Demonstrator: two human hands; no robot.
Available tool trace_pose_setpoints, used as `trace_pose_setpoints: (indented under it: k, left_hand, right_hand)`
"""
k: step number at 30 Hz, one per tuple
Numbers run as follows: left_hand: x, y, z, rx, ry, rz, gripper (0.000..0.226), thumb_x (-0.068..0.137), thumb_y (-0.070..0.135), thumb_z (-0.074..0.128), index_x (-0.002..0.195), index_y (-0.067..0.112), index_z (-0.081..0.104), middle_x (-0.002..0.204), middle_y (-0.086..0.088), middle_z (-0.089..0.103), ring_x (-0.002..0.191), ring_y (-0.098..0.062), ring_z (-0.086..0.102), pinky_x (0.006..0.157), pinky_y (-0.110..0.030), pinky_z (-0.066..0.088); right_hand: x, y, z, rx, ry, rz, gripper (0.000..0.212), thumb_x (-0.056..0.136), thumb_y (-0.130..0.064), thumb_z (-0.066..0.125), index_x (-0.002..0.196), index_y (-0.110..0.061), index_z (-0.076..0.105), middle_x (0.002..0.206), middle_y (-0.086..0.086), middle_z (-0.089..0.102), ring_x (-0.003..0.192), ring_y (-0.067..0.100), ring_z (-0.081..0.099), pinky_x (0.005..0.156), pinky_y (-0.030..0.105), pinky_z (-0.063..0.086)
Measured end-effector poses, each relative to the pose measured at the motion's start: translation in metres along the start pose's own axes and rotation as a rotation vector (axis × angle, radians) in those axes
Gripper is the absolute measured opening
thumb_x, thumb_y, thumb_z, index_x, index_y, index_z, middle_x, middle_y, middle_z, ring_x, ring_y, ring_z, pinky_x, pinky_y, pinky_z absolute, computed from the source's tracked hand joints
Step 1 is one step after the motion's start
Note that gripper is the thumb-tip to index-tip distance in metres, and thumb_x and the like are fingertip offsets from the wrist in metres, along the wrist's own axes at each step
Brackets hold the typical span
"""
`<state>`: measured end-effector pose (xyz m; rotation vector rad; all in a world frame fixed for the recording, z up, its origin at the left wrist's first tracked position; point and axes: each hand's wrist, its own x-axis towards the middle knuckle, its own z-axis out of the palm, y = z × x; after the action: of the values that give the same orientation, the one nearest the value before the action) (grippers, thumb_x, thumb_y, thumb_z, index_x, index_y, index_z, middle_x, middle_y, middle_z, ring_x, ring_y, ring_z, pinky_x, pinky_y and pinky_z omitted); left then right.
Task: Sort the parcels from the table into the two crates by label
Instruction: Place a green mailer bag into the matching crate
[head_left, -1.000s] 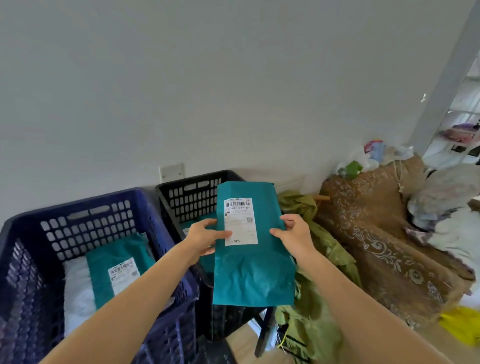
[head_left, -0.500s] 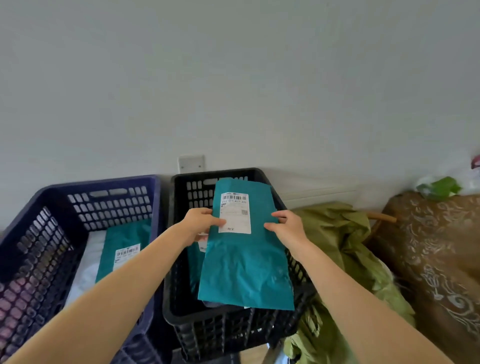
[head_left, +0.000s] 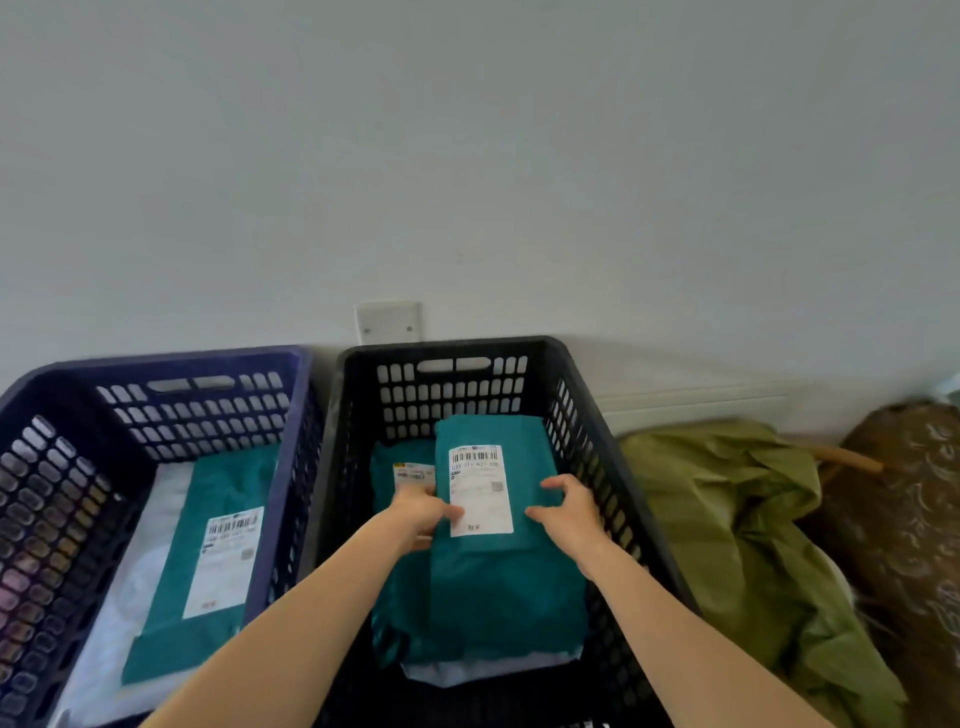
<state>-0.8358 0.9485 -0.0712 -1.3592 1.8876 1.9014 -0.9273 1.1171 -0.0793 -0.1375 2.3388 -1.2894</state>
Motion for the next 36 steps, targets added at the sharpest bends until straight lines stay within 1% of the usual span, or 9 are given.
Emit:
trace_pose_setpoints:
  k: [4, 8, 16, 21, 25, 28, 31, 33, 36]
  left_hand:
    - [0.034, -0.009, 0.011, -0.068, 0.035, -0.028, 0.034, 0.081, -0.005, 0.069, 0.112, 0.006, 0.061, 0.109, -0.012, 0.065, 0.102, -0.027, 0.06, 0.087, -0.038, 0.052]
    - [0.06, -0.017, 0.021, -0.065, 0.106, -0.028, 0.053, 0.077, -0.006, 0.072, 0.127, -0.001, 0.055, 0.123, -0.015, 0.063, 0.109, -0.031, 0.061, 0.097, -0.041, 0.05]
    - [0.078, -0.029, 0.039, 0.099, 0.15, -0.004, 0.066, 0.082, 0.007, 0.073, 0.141, 0.007, 0.044, 0.136, -0.013, 0.054, 0.117, -0.029, 0.056, 0.103, -0.037, 0.044]
    - [0.084, -0.036, 0.042, 0.211, 0.172, 0.04, 0.064, 0.084, 0.01, 0.071, 0.141, 0.011, 0.041, 0.131, -0.011, 0.058, 0.116, -0.027, 0.058, 0.102, -0.035, 0.045]
    - [0.084, -0.044, 0.044, 0.403, 0.196, 0.208, 0.074, 0.087, 0.018, 0.066, 0.148, 0.027, 0.026, 0.14, -0.007, 0.043, 0.123, -0.027, 0.049, 0.103, -0.039, 0.043]
    - [0.081, -0.055, 0.041, 0.793, 0.268, 0.393, 0.068, 0.095, 0.042, 0.05, 0.152, 0.035, 0.012, 0.158, -0.01, 0.014, 0.145, -0.027, 0.017, 0.117, -0.046, 0.022]
    - [0.08, -0.07, 0.038, 1.055, 0.319, 0.409, 0.072, 0.084, 0.07, 0.0, 0.15, 0.041, -0.011, 0.157, -0.008, -0.023, 0.145, -0.025, -0.022, 0.115, -0.047, -0.017]
    - [0.081, -0.079, 0.039, 1.106, 0.334, 0.402, 0.08, 0.07, 0.073, -0.025, 0.144, 0.044, -0.021, 0.151, -0.005, -0.034, 0.138, -0.022, -0.033, 0.106, -0.048, -0.031]
    - [0.086, -0.086, 0.04, 1.108, 0.324, 0.38, 0.086, 0.062, 0.074, -0.036, 0.143, 0.046, -0.023, 0.15, -0.002, -0.035, 0.136, -0.022, -0.036, 0.101, -0.048, -0.035]
  right_hand:
    - [0.026, 0.009, 0.014, -0.089, 0.004, 0.023, 0.04, 0.081, -0.009, 0.073, 0.115, -0.018, 0.053, 0.121, 0.007, 0.053, 0.106, 0.026, 0.058, 0.089, 0.04, 0.053]
    - [0.045, 0.019, 0.026, -0.121, -0.009, 0.043, 0.047, 0.08, -0.004, 0.072, 0.121, -0.015, 0.052, 0.128, 0.014, 0.05, 0.11, 0.026, 0.056, 0.093, 0.034, 0.05]
    - [0.064, 0.035, 0.033, -0.248, -0.06, 0.031, 0.06, 0.085, -0.012, 0.07, 0.138, -0.016, 0.043, 0.14, 0.013, 0.038, 0.126, 0.027, 0.044, 0.105, 0.028, 0.035]
    - [0.067, 0.046, 0.041, -0.264, -0.126, -0.006, 0.064, 0.089, -0.015, 0.066, 0.144, -0.02, 0.034, 0.148, 0.011, 0.028, 0.133, 0.026, 0.037, 0.114, 0.032, 0.03]
    - [0.068, 0.051, 0.045, -0.447, -0.149, -0.088, 0.067, 0.096, -0.024, 0.056, 0.151, -0.022, 0.019, 0.159, 0.012, 0.003, 0.146, 0.028, 0.014, 0.119, 0.034, 0.019]
    - [0.068, 0.055, 0.046, -0.663, -0.158, -0.257, 0.066, 0.099, -0.035, 0.047, 0.153, -0.028, 0.011, 0.16, 0.011, -0.014, 0.149, 0.028, -0.002, 0.12, 0.038, 0.013]
    - [0.071, 0.059, 0.048, -0.838, -0.177, -0.378, 0.062, 0.1, -0.048, 0.034, 0.153, -0.037, 0.003, 0.159, 0.008, -0.022, 0.148, 0.028, -0.011, 0.12, 0.042, 0.004]
    - [0.074, 0.061, 0.051, -0.915, -0.214, -0.416, 0.063, 0.096, -0.06, 0.021, 0.151, -0.043, -0.004, 0.158, 0.006, -0.025, 0.147, 0.028, -0.016, 0.119, 0.044, -0.001]
    - [0.078, 0.066, 0.056, -0.949, -0.264, -0.43, 0.073, 0.079, -0.07, -0.002, 0.147, -0.048, -0.012, 0.158, 0.004, -0.027, 0.146, 0.029, -0.019, 0.118, 0.045, -0.004]
